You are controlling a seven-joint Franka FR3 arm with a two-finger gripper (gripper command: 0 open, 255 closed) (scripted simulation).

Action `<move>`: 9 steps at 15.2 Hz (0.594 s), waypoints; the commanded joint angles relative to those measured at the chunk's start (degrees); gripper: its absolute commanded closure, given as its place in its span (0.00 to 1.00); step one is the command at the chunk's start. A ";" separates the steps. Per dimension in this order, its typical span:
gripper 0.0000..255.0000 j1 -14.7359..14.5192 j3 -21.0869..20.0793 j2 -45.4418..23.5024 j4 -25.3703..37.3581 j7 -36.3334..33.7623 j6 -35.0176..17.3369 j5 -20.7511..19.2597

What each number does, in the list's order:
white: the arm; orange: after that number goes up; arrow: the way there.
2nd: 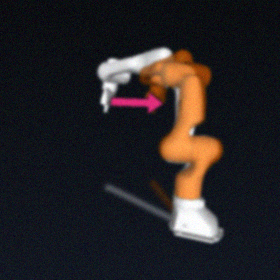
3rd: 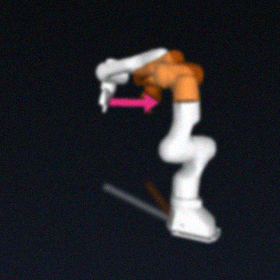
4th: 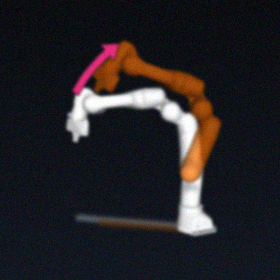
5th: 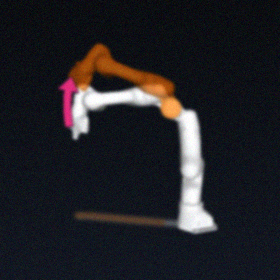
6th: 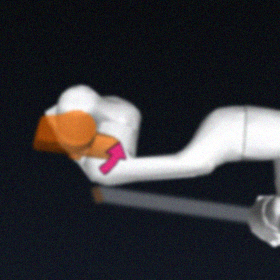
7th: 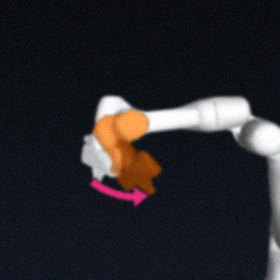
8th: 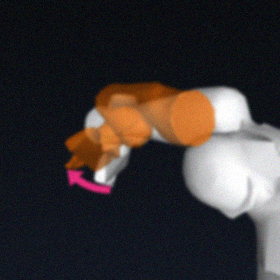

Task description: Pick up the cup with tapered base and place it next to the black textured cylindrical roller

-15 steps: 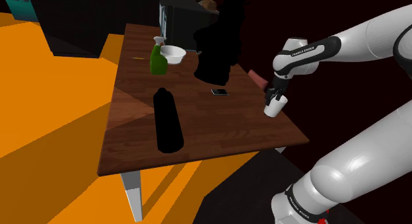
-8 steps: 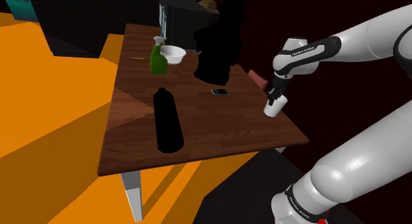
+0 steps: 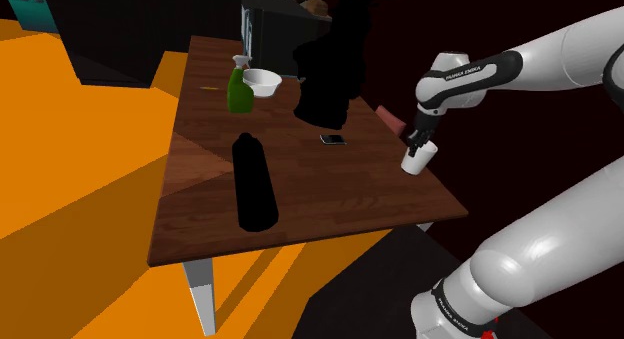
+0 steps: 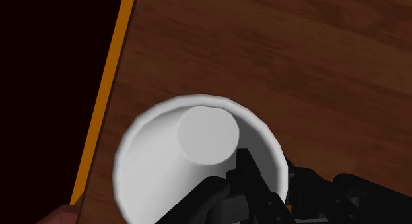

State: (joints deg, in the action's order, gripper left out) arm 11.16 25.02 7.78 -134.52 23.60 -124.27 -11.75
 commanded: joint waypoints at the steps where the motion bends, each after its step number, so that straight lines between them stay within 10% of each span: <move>1: 1.00 -0.01 -0.18 1.00 0.79 -0.09 1.75 -0.23; 9: 1.00 -0.08 -0.87 3.94 4.46 -0.12 8.25 -0.64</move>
State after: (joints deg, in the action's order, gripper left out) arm 11.11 24.29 11.25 -130.53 23.55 -116.96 -12.32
